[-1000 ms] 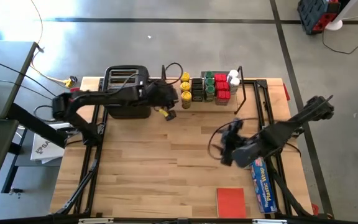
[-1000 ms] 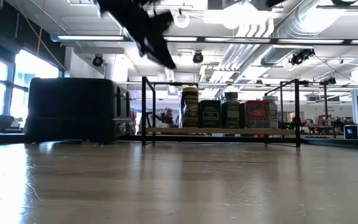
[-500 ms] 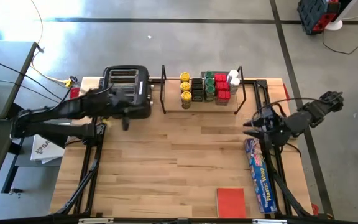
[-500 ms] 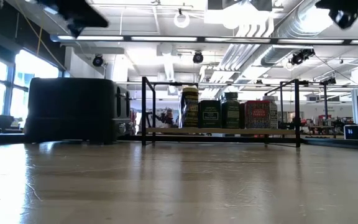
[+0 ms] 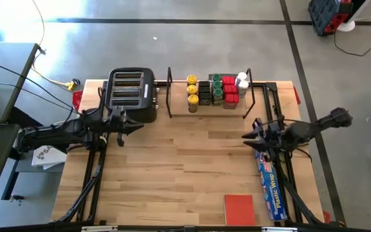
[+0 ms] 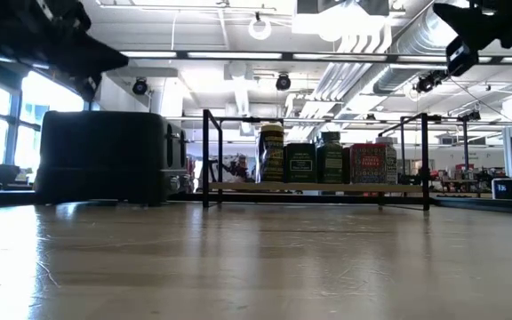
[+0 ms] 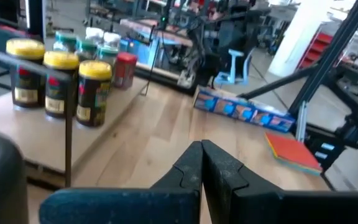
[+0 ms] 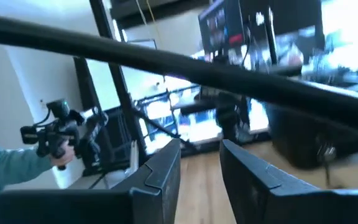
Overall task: Shelf spices
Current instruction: Return to Home Position
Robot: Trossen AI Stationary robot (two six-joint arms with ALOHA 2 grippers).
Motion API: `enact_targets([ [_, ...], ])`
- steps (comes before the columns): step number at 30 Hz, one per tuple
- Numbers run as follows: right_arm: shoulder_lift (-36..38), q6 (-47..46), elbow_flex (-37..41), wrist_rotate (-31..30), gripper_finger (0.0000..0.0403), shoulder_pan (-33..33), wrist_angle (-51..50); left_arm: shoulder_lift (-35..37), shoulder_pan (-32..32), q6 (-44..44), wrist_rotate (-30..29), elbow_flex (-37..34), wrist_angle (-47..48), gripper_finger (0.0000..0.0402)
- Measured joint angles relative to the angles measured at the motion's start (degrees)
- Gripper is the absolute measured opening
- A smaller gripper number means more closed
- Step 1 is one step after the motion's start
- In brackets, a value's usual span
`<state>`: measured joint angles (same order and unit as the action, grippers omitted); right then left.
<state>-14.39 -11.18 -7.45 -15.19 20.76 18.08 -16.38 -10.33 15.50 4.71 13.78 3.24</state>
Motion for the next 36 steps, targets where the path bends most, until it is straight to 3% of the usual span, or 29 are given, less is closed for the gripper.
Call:
enact_targets([
  [6, 7.73, 2.41, 0.03, 6.43, 0.0089, -8.16, -4.7, 8.21, -0.34, -1.97, -0.32, -0.53, 5.29, 0.0],
  [10, 14.32, 0.18, 0.0, 6.27, 0.0085, -11.59, -14.29, 16.36, -1.33, -1.61, -2.64, -0.44, 13.65, 0.0],
  [13, 13.53, -2.63, 0.59, 6.85, 0.0085, -13.05, -16.42, 15.72, -1.33, -1.56, -2.17, -0.15, 14.71, 0.0],
  [18, 12.67, -5.93, 6.82, 6.62, 0.0085, -13.38, -9.67, 16.12, -1.25, -2.27, -2.32, -2.42, 10.65, 0.0],
  [26, 12.25, -3.72, 6.89, 3.14, 0.0085, -13.36, -10.42, 16.13, -1.2, -2.3, -0.72, -12.29, -5.16, 0.0],
  [30, 12.05, -3.94, 6.89, 4.45, 0.0085, -13.36, -12.41, 16.07, -1.11, -7.31, -0.34, -13.11, -4.52, 0.0],
  [36, 12.08, -14.49, 6.89, 7.01, 0.0085, -13.34, -12.76, 15.96, -1.09, -7.86, -0.44, -13.11, -4.48, 0.0],
])
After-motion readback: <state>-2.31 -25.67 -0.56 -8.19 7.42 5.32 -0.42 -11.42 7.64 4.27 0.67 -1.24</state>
